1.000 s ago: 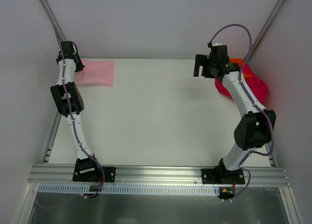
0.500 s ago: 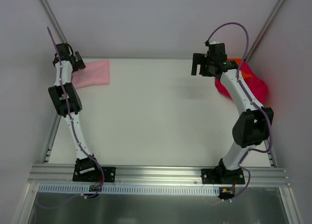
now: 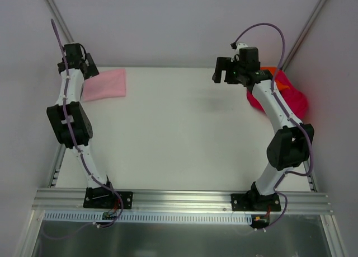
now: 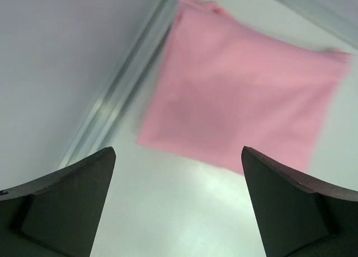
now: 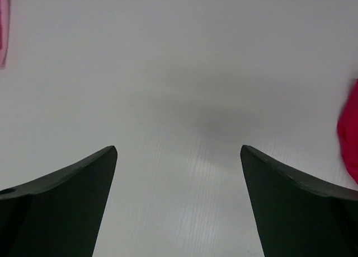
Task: Fold and stack the t-shirts
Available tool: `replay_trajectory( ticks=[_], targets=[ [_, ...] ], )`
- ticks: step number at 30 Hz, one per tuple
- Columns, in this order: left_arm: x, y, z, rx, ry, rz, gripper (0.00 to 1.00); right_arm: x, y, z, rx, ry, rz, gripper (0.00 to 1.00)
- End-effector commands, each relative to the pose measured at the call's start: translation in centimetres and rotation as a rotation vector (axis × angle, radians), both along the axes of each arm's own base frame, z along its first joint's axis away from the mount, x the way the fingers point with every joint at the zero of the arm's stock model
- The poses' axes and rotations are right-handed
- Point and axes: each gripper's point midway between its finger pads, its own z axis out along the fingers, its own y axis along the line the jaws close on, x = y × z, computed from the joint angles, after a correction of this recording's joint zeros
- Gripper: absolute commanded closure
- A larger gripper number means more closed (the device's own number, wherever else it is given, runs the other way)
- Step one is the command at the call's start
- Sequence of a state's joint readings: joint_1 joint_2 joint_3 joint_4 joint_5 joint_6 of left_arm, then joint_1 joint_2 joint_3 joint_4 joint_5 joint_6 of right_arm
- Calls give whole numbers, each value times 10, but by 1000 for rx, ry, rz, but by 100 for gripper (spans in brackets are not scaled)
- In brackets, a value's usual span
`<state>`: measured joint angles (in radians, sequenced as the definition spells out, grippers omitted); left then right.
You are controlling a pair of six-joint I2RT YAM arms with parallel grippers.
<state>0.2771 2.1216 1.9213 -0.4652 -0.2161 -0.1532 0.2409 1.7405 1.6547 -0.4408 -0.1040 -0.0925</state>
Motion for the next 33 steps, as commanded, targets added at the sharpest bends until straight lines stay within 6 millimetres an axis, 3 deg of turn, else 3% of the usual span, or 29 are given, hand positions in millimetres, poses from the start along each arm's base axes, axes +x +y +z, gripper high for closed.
replay_trajectory(
  ticks=[1, 2, 3, 4, 5, 6, 7, 8, 9, 10, 11, 12, 13, 14, 16, 17, 21, 22, 24, 25, 26, 27, 28, 29, 31, 32, 33],
  targets=[
    [-20, -58, 93, 34, -153, -53, 1, -3, 19, 63, 80, -182, 95, 0],
    [-34, -83, 84, -11, -117, -94, 1, -4, 21, 75, 101, -221, 99, 0],
    [-41, -102, 86, -65, -134, -154, 1, -4, 21, 79, 111, -237, 100, 0],
    [-58, -124, 116, -107, -212, -214, 1, -3, 24, 79, 122, -257, 105, 0],
    [-73, -151, 100, -164, -200, -266, 1, -4, 24, 82, 129, -268, 105, 0],
    [-83, -167, 106, -184, -230, -295, 1, -6, 24, 87, 141, -278, 107, 0],
    [-103, -181, 134, -177, -309, -333, 1, -8, 27, 87, 153, -277, 122, 0],
    [-117, -185, 121, -172, -289, -331, 1, -10, 28, 88, 163, -277, 124, 0],
    [-127, -208, 123, -197, -301, -363, 2, -12, 30, 87, 172, -271, 127, 0],
    [-141, -213, 136, -211, -344, -373, 2, -19, 32, 91, 203, -270, 129, 0],
    [-149, -222, 136, -242, -353, -402, 3, -23, 33, 83, 220, -258, 133, 0],
    [-158, -224, 119, -257, -322, -399, 4, -27, 35, 80, 236, -257, 140, 0],
    [-167, -228, 124, -258, -350, -413, 5, -34, 39, 88, 276, -276, 146, 0],
    [-175, -231, 105, -275, -315, -419, 5, -39, 38, 70, 276, -240, 139, 0],
    [-183, -225, 100, -257, -339, -390, 5, -48, 39, 56, 267, -209, 136, 0],
    [-188, -222, 81, -240, -312, -391, 4, -52, 40, 43, 259, -176, 135, 0],
    [-179, -220, 73, -207, -328, -405, 1, -69, 44, 18, 240, -101, 149, 0],
    [-168, -220, 85, -196, -368, -410, 1, -73, 44, 19, 241, -107, 155, 0],
    [-146, -209, 69, -170, -310, -351, 1, -77, 45, 12, 243, -100, 158, 0],
    [-132, -197, 78, -164, -321, -318, 2, -77, 46, 10, 242, -94, 159, 0],
    [-117, -188, 52, -184, -247, -268, 3, -76, 46, 12, 246, -95, 154, 0],
    [-108, -182, 45, -211, -225, -243, 5, -76, 47, 15, 251, -101, 160, 0],
    [-96, -158, 58, -255, -256, -167, 9, -76, 48, 18, 247, -112, 172, 0],
    [-85, -152, 47, -282, -239, -153, 11, -75, 47, 21, 244, -118, 171, 0],
    [-69, -134, 56, -259, -277, -102, 14, -73, 46, 25, 234, -128, 169, 0],
    [-60, -127, 43, -254, -246, -84, 16, -72, 46, 25, 230, -126, 168, 0],
    [-48, -119, 57, -227, -272, -71, 18, -70, 46, 30, 231, -137, 170, 0]
  ],
)
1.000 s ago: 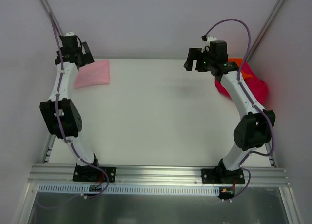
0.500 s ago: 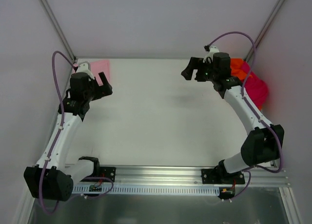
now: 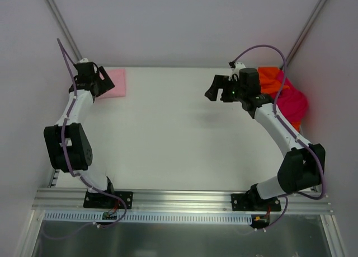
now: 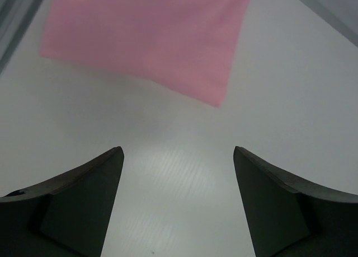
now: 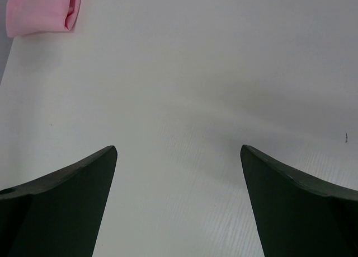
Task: Fold and stack the t-shirts
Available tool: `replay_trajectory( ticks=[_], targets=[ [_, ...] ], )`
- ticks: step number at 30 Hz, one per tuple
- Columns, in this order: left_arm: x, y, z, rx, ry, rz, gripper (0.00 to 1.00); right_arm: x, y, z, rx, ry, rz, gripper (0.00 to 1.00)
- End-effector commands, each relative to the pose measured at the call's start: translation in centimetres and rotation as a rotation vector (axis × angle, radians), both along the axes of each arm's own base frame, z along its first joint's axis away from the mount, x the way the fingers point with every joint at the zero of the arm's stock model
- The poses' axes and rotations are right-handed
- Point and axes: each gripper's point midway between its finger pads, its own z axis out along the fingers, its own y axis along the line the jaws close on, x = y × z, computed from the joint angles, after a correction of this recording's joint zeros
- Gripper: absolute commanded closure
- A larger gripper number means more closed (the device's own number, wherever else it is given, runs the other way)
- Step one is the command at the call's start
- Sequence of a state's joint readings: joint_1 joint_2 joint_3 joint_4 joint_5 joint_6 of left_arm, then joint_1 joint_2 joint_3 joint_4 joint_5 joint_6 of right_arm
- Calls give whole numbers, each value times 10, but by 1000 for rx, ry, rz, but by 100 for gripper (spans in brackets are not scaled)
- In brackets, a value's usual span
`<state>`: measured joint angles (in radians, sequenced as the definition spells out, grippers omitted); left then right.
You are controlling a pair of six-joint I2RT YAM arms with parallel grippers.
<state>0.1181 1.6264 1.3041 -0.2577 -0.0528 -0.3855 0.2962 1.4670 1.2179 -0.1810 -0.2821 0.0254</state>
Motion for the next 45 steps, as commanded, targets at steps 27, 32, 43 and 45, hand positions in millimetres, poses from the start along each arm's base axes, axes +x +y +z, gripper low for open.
replay_trajectory(
  ticks=[27, 32, 43, 45],
  targets=[
    [2, -70, 28, 80, -16, -108, 77, 30, -4, 59, -44, -197, -21, 0],
    [-46, -127, 7, 18, 16, -221, 50, 32, 9, 42, 40, -100, -19, 0],
    [-65, -269, 19, -277, -48, -586, 21, 16, -117, 16, -329, 60, -562, 0],
    [-58, -293, 14, -285, -48, -620, 14, 7, -144, 4, -343, 135, -631, 0]
  ],
)
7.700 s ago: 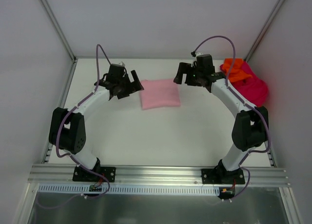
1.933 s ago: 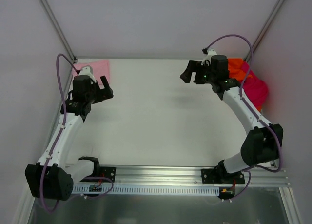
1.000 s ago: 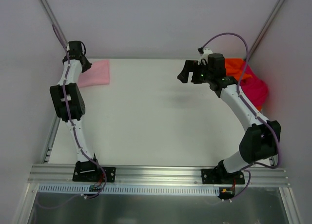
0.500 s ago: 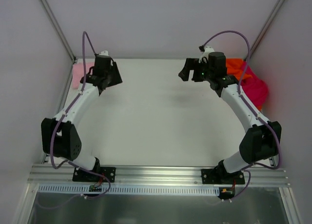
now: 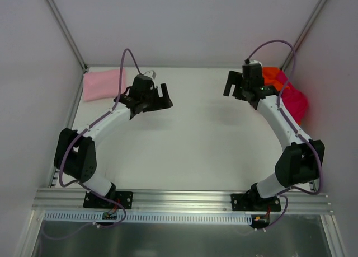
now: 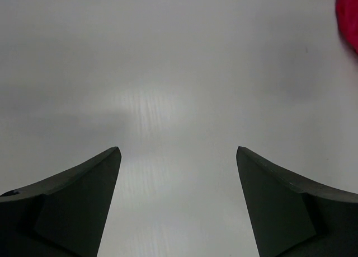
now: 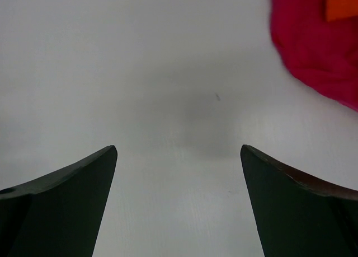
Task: Fold and stack the t-shirts
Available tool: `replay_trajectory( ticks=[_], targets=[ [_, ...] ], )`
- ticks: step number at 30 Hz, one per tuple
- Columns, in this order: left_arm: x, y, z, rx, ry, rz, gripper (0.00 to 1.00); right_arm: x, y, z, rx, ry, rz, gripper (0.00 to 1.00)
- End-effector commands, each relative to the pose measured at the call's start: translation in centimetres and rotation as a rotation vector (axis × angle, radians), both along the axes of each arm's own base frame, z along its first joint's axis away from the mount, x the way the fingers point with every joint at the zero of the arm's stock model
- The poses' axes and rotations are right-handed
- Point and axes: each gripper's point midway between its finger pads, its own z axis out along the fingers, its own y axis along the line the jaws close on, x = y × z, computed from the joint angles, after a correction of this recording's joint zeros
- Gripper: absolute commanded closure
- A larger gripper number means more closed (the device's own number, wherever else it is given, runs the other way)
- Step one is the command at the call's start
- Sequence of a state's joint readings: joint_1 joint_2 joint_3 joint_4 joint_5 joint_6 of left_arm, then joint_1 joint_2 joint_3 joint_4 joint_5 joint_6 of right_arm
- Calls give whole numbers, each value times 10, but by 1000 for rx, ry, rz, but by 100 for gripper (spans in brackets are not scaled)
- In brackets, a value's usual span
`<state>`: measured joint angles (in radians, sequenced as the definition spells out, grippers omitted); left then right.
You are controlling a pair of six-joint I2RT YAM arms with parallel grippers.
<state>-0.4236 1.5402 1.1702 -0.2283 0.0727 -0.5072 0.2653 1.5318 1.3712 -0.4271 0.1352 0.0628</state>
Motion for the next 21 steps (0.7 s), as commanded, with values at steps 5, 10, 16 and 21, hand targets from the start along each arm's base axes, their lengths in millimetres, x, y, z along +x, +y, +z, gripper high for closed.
replay_trajectory(
  ticks=[5, 10, 16, 21],
  targets=[
    [34, -84, 26, -213, -42, -107, 6, -21, -100, 15, -160, 3, -312, 0],
    [43, -79, 35, -113, -91, -133, 1, -11, -122, 45, -206, -73, -349, 0],
    [43, -37, 68, 137, -169, -125, 1, 4, -152, 78, -211, -135, -394, 0],
    [38, -4, 80, 214, -236, -24, 1, 8, -119, 88, -71, -218, -228, 0]
  ],
)
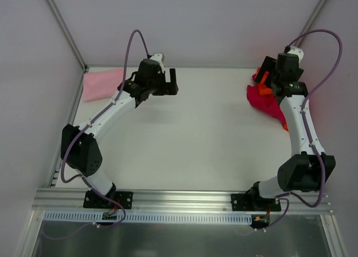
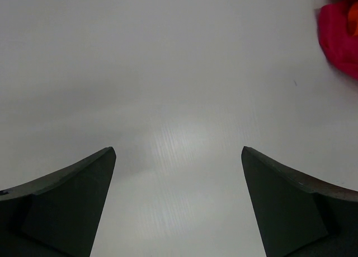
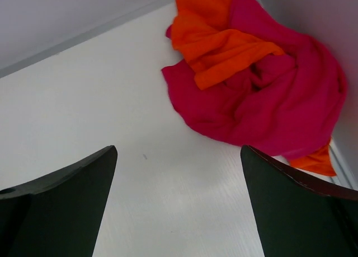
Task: Fold and stack the t-shirts
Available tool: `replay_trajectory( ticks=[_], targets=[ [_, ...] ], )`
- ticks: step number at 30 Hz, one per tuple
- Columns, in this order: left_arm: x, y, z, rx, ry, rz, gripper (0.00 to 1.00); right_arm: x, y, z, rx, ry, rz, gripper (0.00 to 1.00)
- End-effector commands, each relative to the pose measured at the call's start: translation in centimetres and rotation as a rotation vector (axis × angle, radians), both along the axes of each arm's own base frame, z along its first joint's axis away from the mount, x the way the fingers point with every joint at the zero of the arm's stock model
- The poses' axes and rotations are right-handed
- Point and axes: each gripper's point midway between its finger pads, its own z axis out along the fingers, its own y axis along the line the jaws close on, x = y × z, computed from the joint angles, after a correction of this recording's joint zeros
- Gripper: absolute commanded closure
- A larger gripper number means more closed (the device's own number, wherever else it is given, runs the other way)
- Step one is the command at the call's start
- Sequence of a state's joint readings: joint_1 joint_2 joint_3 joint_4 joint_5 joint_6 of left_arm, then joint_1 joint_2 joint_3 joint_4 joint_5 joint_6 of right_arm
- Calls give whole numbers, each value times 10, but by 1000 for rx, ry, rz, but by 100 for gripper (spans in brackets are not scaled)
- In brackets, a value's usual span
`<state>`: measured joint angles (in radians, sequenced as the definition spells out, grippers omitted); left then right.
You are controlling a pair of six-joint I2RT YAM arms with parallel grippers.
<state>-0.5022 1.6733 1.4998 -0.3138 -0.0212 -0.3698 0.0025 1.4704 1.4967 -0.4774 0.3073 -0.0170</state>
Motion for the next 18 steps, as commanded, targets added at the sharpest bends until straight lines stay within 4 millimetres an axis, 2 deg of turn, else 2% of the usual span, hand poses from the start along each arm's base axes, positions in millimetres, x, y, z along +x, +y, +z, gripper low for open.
replay_trajectory(
  ticks=[1, 2, 3, 4, 5, 6, 9, 12, 13, 15, 17, 18],
  targets=[
    [-11, 43, 17, 133, -55, 99, 1, 4, 39, 18, 92, -120, 201, 0],
    [-13, 50, 21, 151, -55, 126, 1, -4, 46, 9, 136, -121, 213, 0],
    [-14, 65, 27, 190, -73, 184, 1, -5, 55, 9, 181, -138, 234, 0],
    [-17, 73, 28, 220, -76, 200, 1, -8, 71, 6, 226, -136, 301, 0],
    [-23, 82, 26, 263, -70, 196, 1, -12, 77, 6, 230, -142, 327, 0],
    [-27, 88, 33, 270, -84, 199, 1, -18, 92, -6, 224, -116, 363, 0],
    [-35, 87, 35, 211, -59, 137, 1, -31, 109, -22, 163, -46, 371, 0],
    [-42, 85, 42, 150, -58, 144, 1, -37, 112, -25, 106, -26, 314, 0],
    [-44, 86, 39, 141, -51, 146, 1, -38, 112, -24, 96, -28, 304, 1],
    [-43, 94, 45, 93, -56, 169, 1, -38, 117, -22, 111, -24, 297, 0],
    [-46, 91, 54, -19, -25, 146, 1, -39, 121, -22, 125, -14, 296, 0],
    [-42, 107, 58, -62, -8, 178, 1, -40, 125, -22, 140, -9, 298, 0]
  ],
)
